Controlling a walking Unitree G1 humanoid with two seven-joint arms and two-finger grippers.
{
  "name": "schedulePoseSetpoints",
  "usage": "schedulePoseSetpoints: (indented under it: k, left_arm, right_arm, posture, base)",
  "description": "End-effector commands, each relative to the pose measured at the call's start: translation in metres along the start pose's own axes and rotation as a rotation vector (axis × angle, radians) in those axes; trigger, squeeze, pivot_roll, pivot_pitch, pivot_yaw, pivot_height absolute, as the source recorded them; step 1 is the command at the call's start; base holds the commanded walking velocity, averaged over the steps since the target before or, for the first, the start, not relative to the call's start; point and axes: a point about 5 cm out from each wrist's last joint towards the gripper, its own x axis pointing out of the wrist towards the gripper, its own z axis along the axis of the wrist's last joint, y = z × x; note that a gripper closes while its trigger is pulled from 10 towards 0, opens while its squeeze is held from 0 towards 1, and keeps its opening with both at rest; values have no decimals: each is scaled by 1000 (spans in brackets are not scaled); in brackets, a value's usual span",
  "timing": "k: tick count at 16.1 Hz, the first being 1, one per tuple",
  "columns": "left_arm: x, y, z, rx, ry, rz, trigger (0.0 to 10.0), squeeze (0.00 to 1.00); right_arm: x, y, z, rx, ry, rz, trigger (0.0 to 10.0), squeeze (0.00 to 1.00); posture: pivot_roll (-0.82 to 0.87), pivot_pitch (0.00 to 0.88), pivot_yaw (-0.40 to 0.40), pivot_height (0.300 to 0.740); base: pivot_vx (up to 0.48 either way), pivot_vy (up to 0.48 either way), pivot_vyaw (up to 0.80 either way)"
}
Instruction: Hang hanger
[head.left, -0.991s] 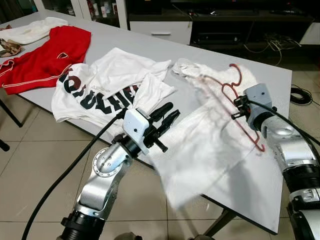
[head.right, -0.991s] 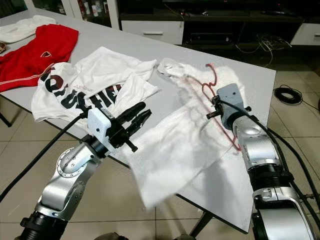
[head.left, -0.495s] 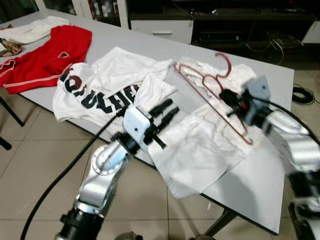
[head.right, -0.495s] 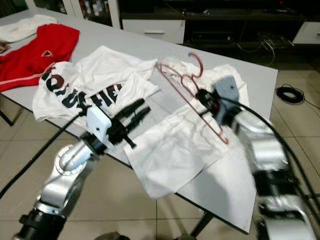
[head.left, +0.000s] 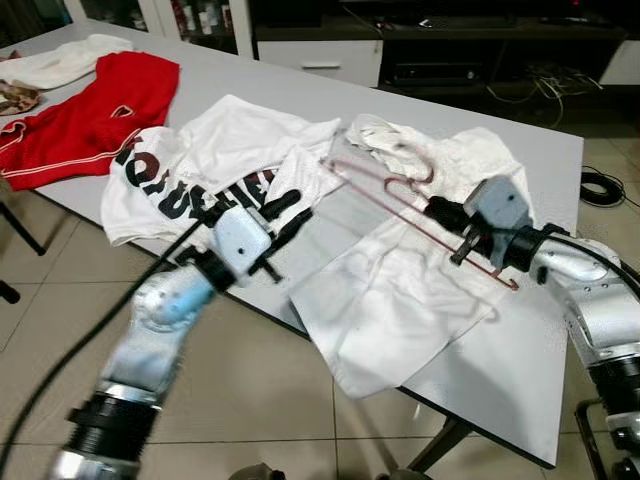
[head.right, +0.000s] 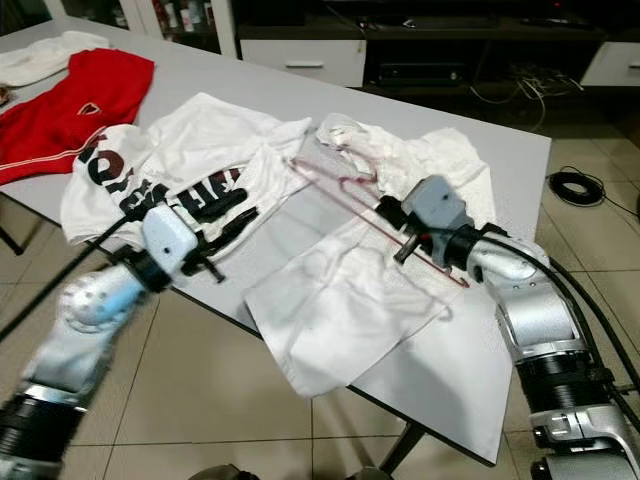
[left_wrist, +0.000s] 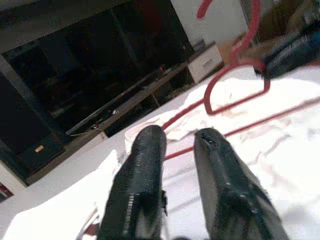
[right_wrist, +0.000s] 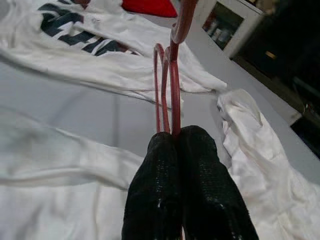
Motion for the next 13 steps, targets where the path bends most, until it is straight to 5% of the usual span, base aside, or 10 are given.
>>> schedulePoseSetpoints:
  k: [1,8,9,13]
  left_arm:
    - [-2,-1,-2,37,17,-55,10000,1000]
    - [-1,4,-7,161,45,-44,10000,1000]
    - [-2,5,-8,186,59,-48,10000,0]
    - [-2,4,-15,210,91,-74,10000,0]
  right_arm:
    - [-3,0,4,-57,-15,15,10000,0]
    - [2,24,14,-302,-90,129,10000,0]
    - [1,30,15,-351,-106,164,10000,0]
    - [-1,41,28,-455,-195,220,10000,0]
  posture:
    - [-82,0,46,736]
    - [-76,0,49,736]
    - [-75,0,49,736]
    - [-77,0,54,736]
  base:
    - [0,0,0]
    - [0,0,0]
    - [0,0,0]
    - [0,0,0]
